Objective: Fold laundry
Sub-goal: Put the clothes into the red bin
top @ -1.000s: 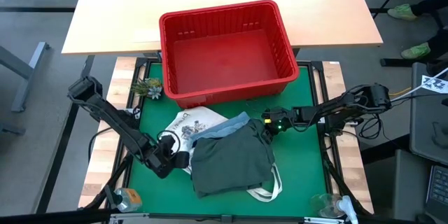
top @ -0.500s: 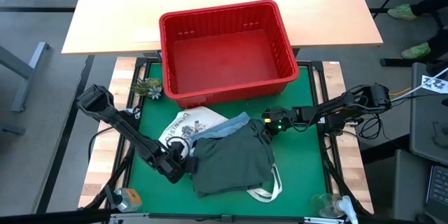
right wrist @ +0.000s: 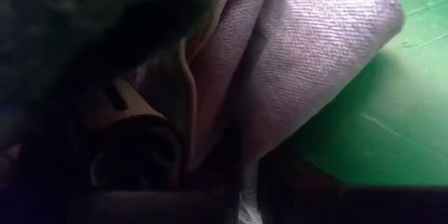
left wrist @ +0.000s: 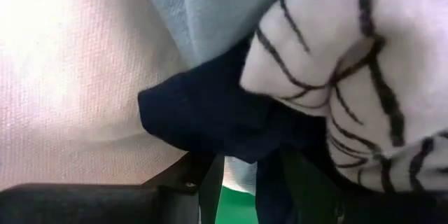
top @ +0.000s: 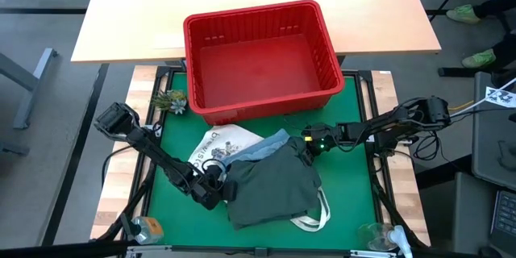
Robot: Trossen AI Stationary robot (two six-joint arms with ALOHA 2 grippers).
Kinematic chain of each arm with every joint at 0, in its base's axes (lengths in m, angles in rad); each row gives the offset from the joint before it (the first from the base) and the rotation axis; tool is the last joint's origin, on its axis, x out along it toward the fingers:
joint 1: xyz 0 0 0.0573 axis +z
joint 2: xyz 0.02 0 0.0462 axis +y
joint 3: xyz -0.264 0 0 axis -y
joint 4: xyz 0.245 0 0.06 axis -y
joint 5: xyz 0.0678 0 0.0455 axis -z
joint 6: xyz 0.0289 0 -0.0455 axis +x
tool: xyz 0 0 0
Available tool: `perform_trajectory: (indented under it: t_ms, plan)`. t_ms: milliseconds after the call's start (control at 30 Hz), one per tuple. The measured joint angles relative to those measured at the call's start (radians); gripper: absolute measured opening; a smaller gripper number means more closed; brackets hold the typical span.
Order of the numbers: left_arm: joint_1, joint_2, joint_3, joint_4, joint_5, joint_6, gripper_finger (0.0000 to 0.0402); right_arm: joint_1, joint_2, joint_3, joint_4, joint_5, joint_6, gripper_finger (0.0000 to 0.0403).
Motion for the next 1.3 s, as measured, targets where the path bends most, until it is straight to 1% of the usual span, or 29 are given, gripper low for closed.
perform_trajectory:
  t_ms: [367,533,667,867,1033,1100,1167,1300]
  plan:
    - [0.015,0.0,0.0,0.067,-0.015,0.001,0.0137,0.0,0.0,0.0,0.0,-0.003,0.001,0.0028]
    - [0.018,0.0,0.0,0.093,-0.054,0.003,0.0137,0.0,0.0,0.0,0.001,-0.004,0.001,0.0028]
    - [0.032,0.0,0.0,0.084,-0.053,0.052,0.0137,0.0,0.0,0.0,0.001,-0.004,0.001,0.0028]
    - [0.057,0.016,0.0,0.086,-0.047,0.078,0.0137,0.0,0.0,0.0,0.004,-0.014,0.02,0.0028]
    - [0.068,0.067,0.003,0.149,-0.021,0.078,0.0136,0.0,0.0,0.002,0.019,-0.043,0.06,0.0028]
    - [0.068,0.077,0.004,0.178,-0.016,0.08,0.0128,0.0,0.001,0.011,0.01,-0.062,0.066,0.0025]
    - [0.068,0.078,0.003,0.188,-0.014,0.082,0.011,0.0,0.002,0.02,0.01,-0.084,0.094,0.0016]
    - [0.063,0.077,0.0,0.218,0.002,0.1,0.0054,0.0,0.002,0.038,0.01,-0.12,0.153,0.0008]
